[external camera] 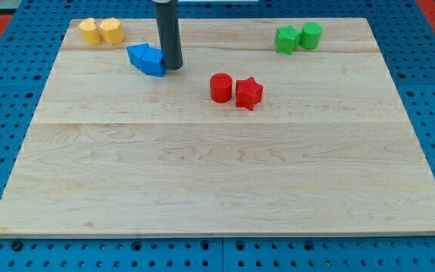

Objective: Separate the blue triangle from blue cube

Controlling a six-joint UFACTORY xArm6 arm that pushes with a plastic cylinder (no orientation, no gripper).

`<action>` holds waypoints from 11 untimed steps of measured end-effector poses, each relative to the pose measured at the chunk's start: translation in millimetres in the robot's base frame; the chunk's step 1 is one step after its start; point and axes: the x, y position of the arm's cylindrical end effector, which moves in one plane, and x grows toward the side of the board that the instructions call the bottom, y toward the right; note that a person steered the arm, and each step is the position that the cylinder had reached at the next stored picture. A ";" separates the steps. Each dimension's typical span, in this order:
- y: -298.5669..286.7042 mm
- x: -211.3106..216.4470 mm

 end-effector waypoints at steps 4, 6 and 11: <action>50.2 17.2; 49.2 17.6; -19.7 41.3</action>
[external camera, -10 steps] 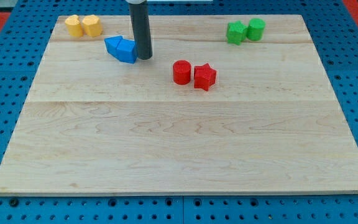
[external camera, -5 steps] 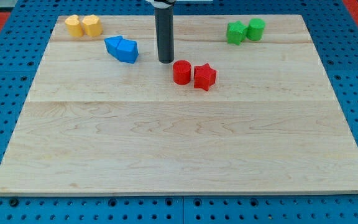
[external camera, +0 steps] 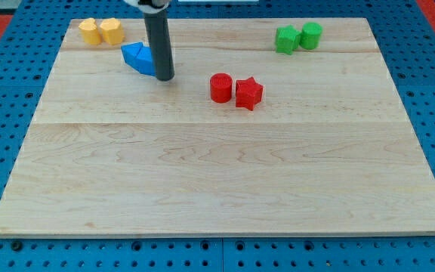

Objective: Separate the blue triangle from blue cube

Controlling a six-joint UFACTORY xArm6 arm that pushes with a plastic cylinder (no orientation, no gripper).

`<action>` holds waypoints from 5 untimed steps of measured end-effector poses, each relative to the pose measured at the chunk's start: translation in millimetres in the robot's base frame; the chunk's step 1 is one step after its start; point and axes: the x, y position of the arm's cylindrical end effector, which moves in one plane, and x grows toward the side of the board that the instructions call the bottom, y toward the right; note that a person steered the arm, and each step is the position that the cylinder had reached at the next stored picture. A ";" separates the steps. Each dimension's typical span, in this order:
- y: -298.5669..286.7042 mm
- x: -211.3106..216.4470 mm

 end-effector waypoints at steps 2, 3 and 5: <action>-62.7 -49.5; -57.0 -49.9; -19.6 -103.9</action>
